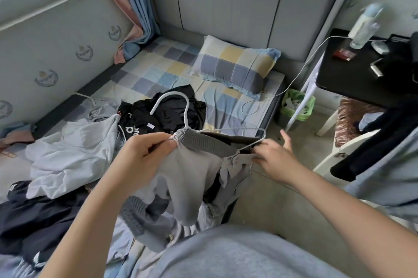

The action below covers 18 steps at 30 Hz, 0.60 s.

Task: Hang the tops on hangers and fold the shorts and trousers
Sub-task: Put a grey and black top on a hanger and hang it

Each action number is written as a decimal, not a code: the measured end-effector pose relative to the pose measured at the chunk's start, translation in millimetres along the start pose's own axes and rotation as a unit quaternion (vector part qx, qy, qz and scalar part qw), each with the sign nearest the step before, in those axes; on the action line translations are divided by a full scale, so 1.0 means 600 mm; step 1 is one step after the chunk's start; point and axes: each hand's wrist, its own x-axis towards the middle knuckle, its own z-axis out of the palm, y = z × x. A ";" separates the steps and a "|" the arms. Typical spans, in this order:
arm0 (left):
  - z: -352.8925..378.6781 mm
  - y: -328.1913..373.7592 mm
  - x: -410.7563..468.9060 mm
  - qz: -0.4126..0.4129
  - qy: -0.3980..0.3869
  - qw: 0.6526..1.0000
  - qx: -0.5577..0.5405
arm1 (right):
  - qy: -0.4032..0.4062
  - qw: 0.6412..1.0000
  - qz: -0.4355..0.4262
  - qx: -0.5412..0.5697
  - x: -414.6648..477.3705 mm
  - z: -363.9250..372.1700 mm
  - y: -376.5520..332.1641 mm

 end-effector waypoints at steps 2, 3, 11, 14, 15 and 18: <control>-0.009 -0.003 -0.004 -0.004 -0.020 0.999 0.029 | 0.044 0.999 0.001 -0.013 0.003 -0.011 0.009; -0.011 -0.005 -0.005 -0.014 -0.026 0.998 0.049 | 0.061 0.998 0.009 -0.019 0.005 -0.018 0.012; 0.023 -0.008 -0.006 -0.061 -0.012 0.990 0.128 | 0.048 0.984 0.053 0.161 0.018 -0.122 -0.006; 0.056 -0.002 0.004 -0.079 0.003 0.988 0.136 | 0.085 0.974 -0.007 0.208 0.020 -0.179 -0.048; 0.067 0.003 0.008 -0.078 0.014 0.989 0.126 | 0.105 0.970 -0.032 0.218 0.019 -0.198 -0.065; 0.093 0.020 0.025 -0.053 0.047 0.994 0.079 | 0.168 0.944 -0.126 0.254 0.003 -0.252 -0.126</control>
